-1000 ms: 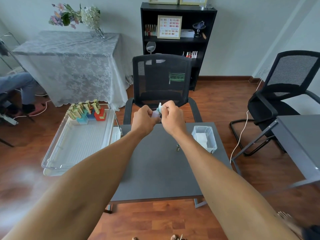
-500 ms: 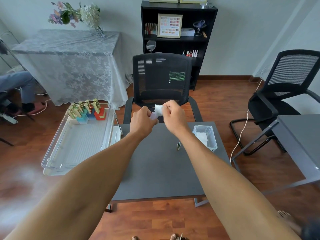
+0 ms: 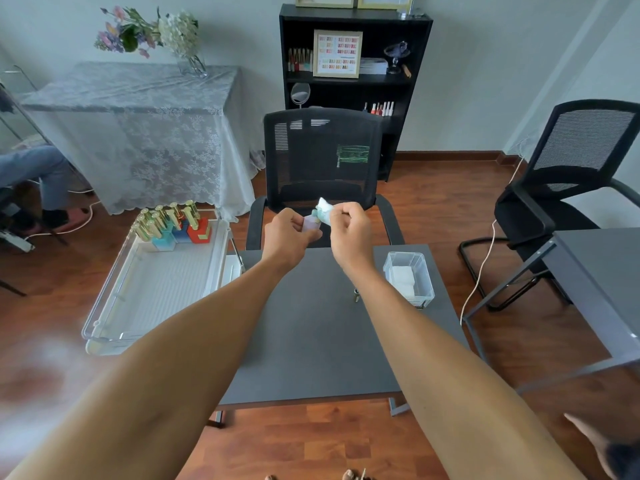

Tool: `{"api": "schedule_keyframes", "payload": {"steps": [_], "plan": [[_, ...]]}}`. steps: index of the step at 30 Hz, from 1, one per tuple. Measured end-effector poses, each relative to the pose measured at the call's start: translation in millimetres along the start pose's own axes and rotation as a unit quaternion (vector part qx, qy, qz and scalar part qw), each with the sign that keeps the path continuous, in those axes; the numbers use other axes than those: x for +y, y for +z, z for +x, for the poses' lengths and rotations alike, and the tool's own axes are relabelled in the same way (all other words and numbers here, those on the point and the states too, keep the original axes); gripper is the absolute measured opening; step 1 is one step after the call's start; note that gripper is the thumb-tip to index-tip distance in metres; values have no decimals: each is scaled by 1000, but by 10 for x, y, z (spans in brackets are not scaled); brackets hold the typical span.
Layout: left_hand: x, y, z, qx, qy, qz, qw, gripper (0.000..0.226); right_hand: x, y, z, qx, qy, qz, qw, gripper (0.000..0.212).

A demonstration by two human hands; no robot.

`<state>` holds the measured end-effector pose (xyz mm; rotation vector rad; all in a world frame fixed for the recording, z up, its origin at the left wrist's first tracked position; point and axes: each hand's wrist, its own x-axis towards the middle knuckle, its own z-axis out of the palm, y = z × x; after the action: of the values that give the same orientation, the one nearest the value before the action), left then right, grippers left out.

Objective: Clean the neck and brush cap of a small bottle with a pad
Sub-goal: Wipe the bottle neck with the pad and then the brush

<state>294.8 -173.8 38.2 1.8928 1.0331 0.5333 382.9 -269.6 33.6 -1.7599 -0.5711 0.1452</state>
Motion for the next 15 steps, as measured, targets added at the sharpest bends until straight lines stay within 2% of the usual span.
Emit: {"api": "schedule_keyframes", "payload": {"steps": [5, 8, 11, 15], "plan": [[8, 3, -8, 11, 11, 27, 1000, 31, 45, -3, -56, -27, -155, -101, 982, 14], [12, 3, -15, 7, 8, 42, 999, 28, 52, -30, -33, -53, -195, -144, 969, 14], [-13, 17, -27, 7, 2, 32, 999, 28, 28, -23, -25, -68, -169, -141, 973, 13], [-75, 1, -31, -1, -16, 14, 1000, 27, 11, -67, 11, 1, -13, -25, 1000, 11]]}}
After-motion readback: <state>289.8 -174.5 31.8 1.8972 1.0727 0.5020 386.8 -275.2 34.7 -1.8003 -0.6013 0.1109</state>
